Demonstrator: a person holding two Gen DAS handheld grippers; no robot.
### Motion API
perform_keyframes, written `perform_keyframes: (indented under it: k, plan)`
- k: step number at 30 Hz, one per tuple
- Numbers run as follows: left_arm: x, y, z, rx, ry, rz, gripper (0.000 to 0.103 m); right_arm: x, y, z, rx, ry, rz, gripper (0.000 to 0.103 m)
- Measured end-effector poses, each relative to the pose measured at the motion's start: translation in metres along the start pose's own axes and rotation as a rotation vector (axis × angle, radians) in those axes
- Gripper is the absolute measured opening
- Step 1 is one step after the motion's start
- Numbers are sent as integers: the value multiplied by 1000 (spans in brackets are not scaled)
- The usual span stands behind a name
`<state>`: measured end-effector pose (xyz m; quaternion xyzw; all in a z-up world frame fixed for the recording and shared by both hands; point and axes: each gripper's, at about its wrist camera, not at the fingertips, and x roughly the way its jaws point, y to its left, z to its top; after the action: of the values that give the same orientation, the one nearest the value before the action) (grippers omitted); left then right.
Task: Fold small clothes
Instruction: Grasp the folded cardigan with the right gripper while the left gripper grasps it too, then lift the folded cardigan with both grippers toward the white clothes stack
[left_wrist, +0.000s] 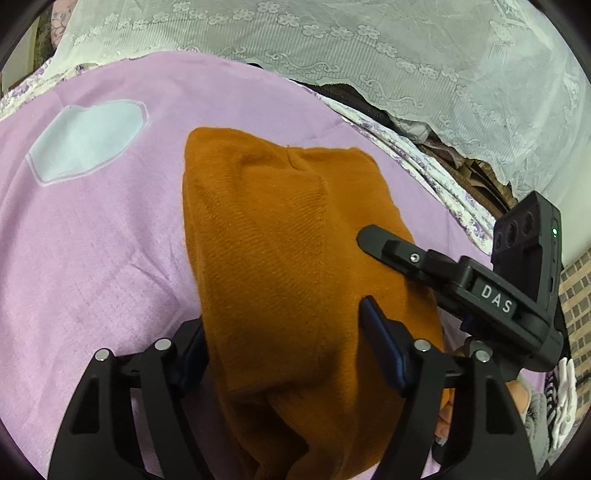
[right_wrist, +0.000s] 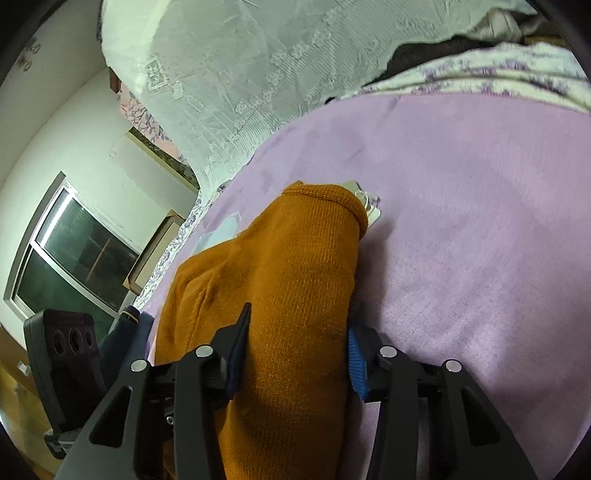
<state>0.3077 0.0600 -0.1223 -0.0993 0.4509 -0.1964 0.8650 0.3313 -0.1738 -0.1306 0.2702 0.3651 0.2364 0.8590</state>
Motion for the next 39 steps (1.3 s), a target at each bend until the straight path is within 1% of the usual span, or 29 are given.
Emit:
perform_keyframes:
  k: [2,4,5,8,10,11,13,15,16,18,19,21,24,26,29,33,36,39]
  plan:
    - [0,0,-1,-8,16,-26,73,-8,2,-2,-12,-18,-5,43]
    - [1,0,-4,-14,29,-47,78,-16,-1,-3,1,-33,-10,42]
    - [1,-1,-5,-11,34,-47,81,-18,-4,-4,12,-36,-10,42]
    - [5,-9,-7,29,36,-6,88,-20,-15,-4,70,-27,-10,42]
    - [6,-9,-8,37,36,1,89,-17,-20,-4,89,-12,-6,43]
    - [6,-8,-7,33,35,-4,88,-15,-23,-4,101,-2,1,48]
    - [6,-7,-6,29,27,-13,84,-11,-31,-3,140,17,24,51]
    - [5,-9,-6,42,15,-19,67,-8,-31,-3,138,28,24,53]
    - [3,-11,-7,51,7,-22,64,-8,-30,-4,124,30,17,54]
    - [2,-13,-7,61,-6,-22,51,-6,-24,-6,90,34,-6,55]
    - [2,-14,-7,66,-13,-24,49,-6,-23,-6,80,33,-12,55]
    - [0,-16,-7,78,-27,-23,41,-8,-21,-8,67,25,-24,50]
    - [-2,-20,-7,102,-42,-11,36,-12,-13,-9,23,-6,-53,44]
    - [-4,-25,-9,127,-54,-1,34,-17,-5,-11,-10,-30,-72,43]
    - [-8,-30,-12,148,-62,-10,31,-30,1,-14,-31,-70,-102,42]
    - [-16,-50,-25,210,-72,-15,31,-61,3,-24,-19,-112,-124,42]
    - [-23,-77,-43,267,-78,-12,31,-89,-1,-34,2,-135,-147,42]
    - [-27,-101,-59,295,-75,-28,31,-120,-6,-45,9,-156,-177,42]
